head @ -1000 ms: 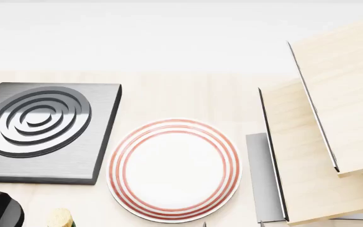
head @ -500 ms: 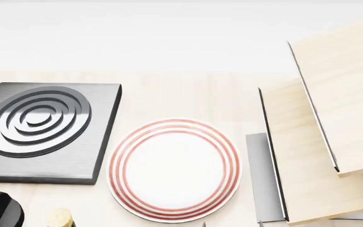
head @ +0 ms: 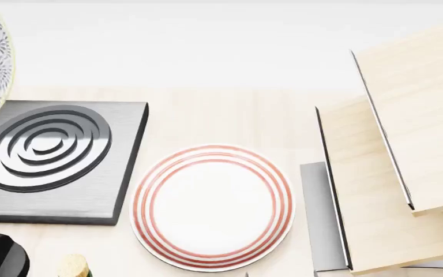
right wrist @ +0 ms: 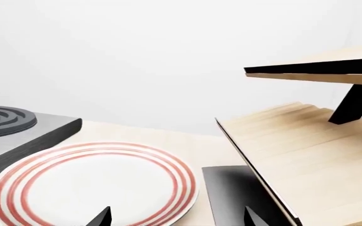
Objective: Pick up the akita bowl and put it on the plate.
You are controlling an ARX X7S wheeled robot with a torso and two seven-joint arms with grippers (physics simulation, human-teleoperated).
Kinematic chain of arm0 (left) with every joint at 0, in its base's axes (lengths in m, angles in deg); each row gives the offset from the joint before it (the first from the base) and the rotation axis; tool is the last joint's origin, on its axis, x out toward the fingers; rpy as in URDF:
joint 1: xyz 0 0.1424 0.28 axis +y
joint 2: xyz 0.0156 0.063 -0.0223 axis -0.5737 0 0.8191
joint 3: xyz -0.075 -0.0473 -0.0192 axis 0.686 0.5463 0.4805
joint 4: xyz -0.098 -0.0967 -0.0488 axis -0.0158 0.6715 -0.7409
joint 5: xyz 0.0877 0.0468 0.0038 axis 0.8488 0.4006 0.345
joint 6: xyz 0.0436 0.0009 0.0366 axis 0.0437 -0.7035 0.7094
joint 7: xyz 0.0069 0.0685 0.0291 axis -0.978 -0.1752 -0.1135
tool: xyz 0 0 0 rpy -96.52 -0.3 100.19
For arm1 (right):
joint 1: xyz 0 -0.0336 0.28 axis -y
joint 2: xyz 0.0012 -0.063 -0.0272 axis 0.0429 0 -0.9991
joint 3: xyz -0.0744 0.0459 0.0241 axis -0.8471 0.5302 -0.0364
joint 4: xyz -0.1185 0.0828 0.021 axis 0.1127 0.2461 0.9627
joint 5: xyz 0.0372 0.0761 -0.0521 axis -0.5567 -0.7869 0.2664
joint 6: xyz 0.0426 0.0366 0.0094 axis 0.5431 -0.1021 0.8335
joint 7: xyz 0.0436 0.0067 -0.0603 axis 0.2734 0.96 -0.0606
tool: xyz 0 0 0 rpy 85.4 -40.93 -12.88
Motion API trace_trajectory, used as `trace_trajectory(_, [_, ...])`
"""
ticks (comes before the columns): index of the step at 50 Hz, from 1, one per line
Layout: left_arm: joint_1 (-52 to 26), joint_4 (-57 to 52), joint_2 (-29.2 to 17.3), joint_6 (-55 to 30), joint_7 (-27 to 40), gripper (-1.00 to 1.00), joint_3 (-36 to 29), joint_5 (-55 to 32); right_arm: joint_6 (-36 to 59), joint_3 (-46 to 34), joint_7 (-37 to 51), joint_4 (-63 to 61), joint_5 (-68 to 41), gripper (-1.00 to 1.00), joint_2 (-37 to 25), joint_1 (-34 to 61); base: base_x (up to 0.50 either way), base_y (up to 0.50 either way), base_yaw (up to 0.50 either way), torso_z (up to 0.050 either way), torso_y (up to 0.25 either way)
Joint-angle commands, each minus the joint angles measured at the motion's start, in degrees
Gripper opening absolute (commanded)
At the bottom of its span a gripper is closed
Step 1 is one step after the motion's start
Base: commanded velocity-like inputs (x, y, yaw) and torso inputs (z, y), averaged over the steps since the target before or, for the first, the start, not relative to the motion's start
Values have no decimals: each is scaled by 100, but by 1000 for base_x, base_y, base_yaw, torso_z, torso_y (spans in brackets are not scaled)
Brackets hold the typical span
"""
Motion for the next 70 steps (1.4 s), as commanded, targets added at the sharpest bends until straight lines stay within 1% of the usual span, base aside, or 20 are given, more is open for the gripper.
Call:
trace_trajectory(1, [-658,634,972,554,40,-100,-563,482,-8,-35,9,-4,-3,100,-7,-3,0,0,0,0,0])
trace_trajectory(7, [-840,969,1343,779,-19,-100,-740,611,-34,-48,11,19,-11,100,-10,-4,0,0,0,0,2])
trace_trajectory(16, [-1170,1803,1848,1324,-297,-100,-1008,914,-36,-73,13,46,-17,100,-12,6,0,0,0,0,0])
trace_trajectory(27, [-1446,2207,2351,1446,-556,-100,-1437,1056,-32,-117,9,65,-20,100,-4,25,0,0,0,0,1])
trace_trajectory(32, [-1538,2502,2668,1548,-685,-100,-1602,1080,-86,-141,7,137,-7,100,8,40,0,0,0,0,0])
trace_trajectory(48, [-1713,3112,3310,1799,-855,-100,-1946,1217,-101,-198,-1,174,-21,100,13,58,0,0,0,0,1])
trace_trajectory(56, [-1807,3594,3741,2002,-976,-100,-2322,1467,-130,-205,16,188,-26,100,6,56,0,0,0,0,0])
trace_trajectory(61, [-1807,3760,3877,2116,-1007,-100,-2526,1635,-127,-207,20,160,-48,100,-6,47,0,0,0,0,-123])
trace_trajectory(65, [-1890,3961,4029,2015,-1012,-100,-2526,1564,-124,-209,19,145,-68,100,-14,42,0,0,0,0,-166])
trace_trajectory(70, [-1899,3898,4099,1998,-969,-100,-2570,1564,-127,-215,29,113,-71,100,-29,27,0,0,0,0,0])
